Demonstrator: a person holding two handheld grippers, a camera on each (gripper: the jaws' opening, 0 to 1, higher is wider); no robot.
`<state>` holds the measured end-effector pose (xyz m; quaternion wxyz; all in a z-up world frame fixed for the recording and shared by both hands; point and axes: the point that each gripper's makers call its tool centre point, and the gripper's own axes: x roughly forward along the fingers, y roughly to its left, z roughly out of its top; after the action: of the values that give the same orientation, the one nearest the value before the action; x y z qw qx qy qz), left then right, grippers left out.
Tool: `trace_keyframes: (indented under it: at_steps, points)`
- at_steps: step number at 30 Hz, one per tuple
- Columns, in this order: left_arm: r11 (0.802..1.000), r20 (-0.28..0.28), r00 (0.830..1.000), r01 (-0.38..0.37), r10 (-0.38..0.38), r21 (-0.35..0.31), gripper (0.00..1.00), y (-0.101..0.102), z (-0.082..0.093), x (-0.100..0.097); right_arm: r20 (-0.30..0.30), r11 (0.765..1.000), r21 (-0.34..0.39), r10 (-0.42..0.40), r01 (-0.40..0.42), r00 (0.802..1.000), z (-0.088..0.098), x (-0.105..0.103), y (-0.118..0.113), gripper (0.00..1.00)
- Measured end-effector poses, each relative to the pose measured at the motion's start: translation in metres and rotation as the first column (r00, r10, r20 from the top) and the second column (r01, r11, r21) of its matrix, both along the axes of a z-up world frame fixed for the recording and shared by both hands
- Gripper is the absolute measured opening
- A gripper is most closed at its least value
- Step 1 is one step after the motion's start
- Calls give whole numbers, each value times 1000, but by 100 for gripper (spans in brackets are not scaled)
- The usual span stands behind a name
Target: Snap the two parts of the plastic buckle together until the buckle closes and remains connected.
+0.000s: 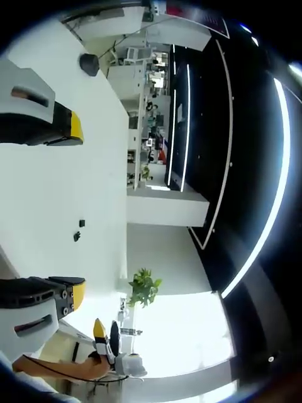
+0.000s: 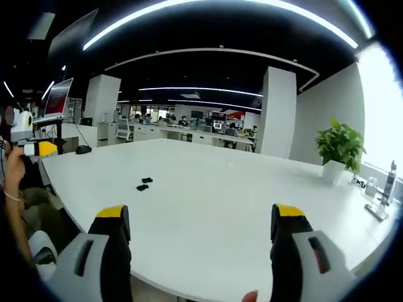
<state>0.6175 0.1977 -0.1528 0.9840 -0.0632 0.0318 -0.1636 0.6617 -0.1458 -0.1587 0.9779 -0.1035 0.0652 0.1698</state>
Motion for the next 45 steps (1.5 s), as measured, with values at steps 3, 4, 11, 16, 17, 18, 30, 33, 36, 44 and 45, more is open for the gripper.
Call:
trace_keyframes:
  at_steps: [3, 4, 11, 16, 17, 18, 30, 33, 36, 44, 45]
  points:
    - [1000, -5, 1000, 9, -9, 2, 87, -2, -1, 1, -12, 1000, -13, 10, -10, 1000, -3, 0, 2, 92]
    - [1000, -7, 1000, 11, -11, 4, 87, -2, -2, 1, -15, 1000, -17, 14, -14, 1000, -3, 0, 3, 92]
    - [999, -26, 999, 29, -29, 14, 86, -6, -6, 3, -41, 998, -48, 46, -48, 998, -10, 0, 11, 90]
    - [999, -39, 998, 40, -39, 20, 85, -9, -10, 3, -47, 996, -61, 59, -62, 997, -11, 0, 14, 89]
    - [999, -42, 998, 42, -41, 21, 85, -9, -11, 3, -46, 996, -60, 61, -64, 997, -11, 0, 15, 89]
    - [999, -43, 998, 43, -42, 22, 85, -9, -11, 3, -42, 996, -56, 61, -64, 997, -10, 0, 15, 88]
    - [999, -26, 999, 44, -43, 21, 83, -9, -8, 1, -21, 998, -38, 52, -52, 998, -5, 1, 11, 87]
    - [999, -28, 999, 44, -43, 19, 83, -9, -8, 2, -25, 998, -40, 57, -58, 998, -5, 1, 12, 87]
    - [999, -29, 999, 45, -45, 19, 83, -9, -8, 2, -27, 997, -40, 64, -65, 998, -5, 3, 13, 87]
    - [998, -33, 998, 52, -51, 19, 83, -10, -10, 2, -35, 996, -32, 77, -79, 996, -9, 4, 17, 86]
    - [998, -34, 998, 52, -51, 18, 83, -10, -10, 2, -38, 996, -31, 80, -81, 996, -10, 5, 18, 86]
